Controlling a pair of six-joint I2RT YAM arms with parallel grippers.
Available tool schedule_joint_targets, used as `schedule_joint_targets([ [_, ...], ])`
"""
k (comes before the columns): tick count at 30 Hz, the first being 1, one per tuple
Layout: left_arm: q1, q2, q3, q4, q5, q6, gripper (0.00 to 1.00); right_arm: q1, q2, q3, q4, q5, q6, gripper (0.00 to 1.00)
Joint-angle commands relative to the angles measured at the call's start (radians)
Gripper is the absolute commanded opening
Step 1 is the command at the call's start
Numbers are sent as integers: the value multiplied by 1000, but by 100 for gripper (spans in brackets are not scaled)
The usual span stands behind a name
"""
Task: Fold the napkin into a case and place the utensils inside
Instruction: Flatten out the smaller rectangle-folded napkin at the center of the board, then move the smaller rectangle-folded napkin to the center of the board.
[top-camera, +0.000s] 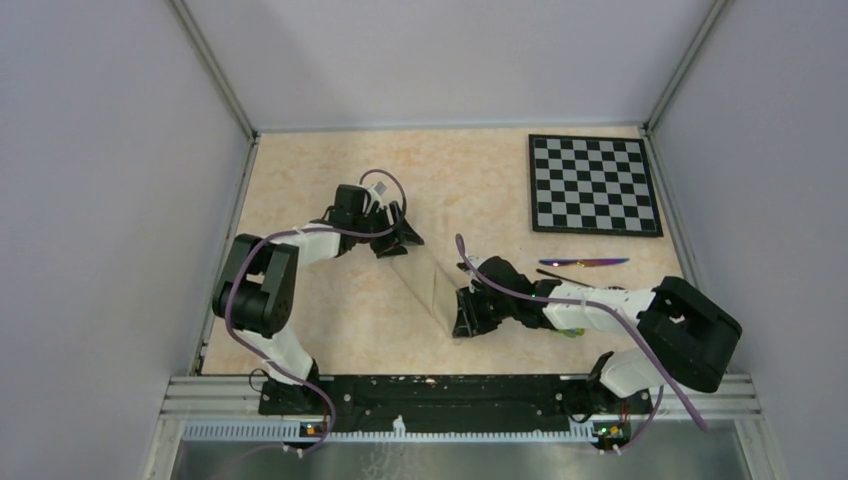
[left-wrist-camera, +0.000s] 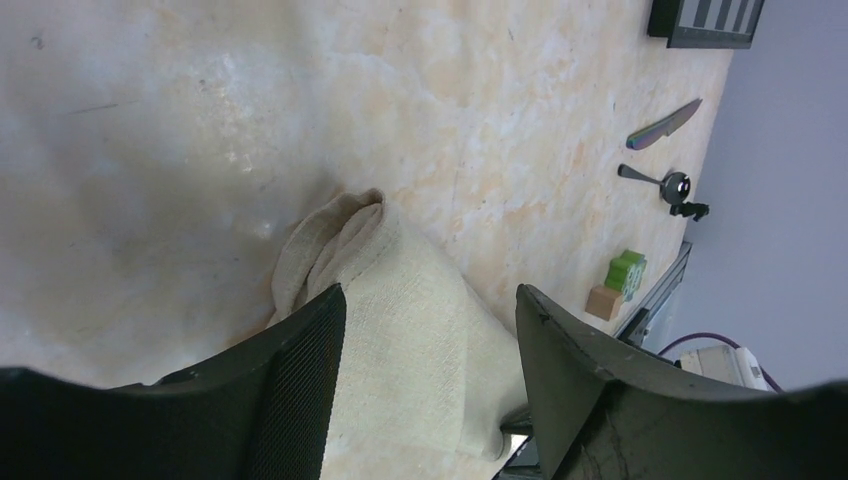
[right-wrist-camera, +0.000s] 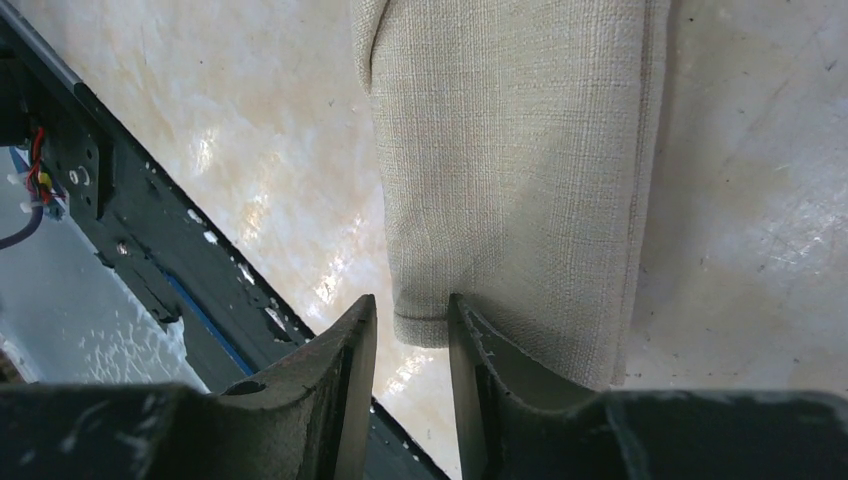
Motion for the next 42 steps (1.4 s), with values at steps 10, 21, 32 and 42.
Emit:
schedule_joint_targets([
  [10,-9,76,2,98,-33,-28,69,-34,-70,-38,18,9,7,33],
  [21,-8,-122,-121,-17,-131,68,72,-132,-11,24,-169,289,-37,36],
  [32,-9,-416,-195,-222,-155,137,75,-241,284,409,-277,391,-267,44],
  [42,-72,-515,-152,-327,-113,301,80,-261,49,296,-340,288,-197,57],
])
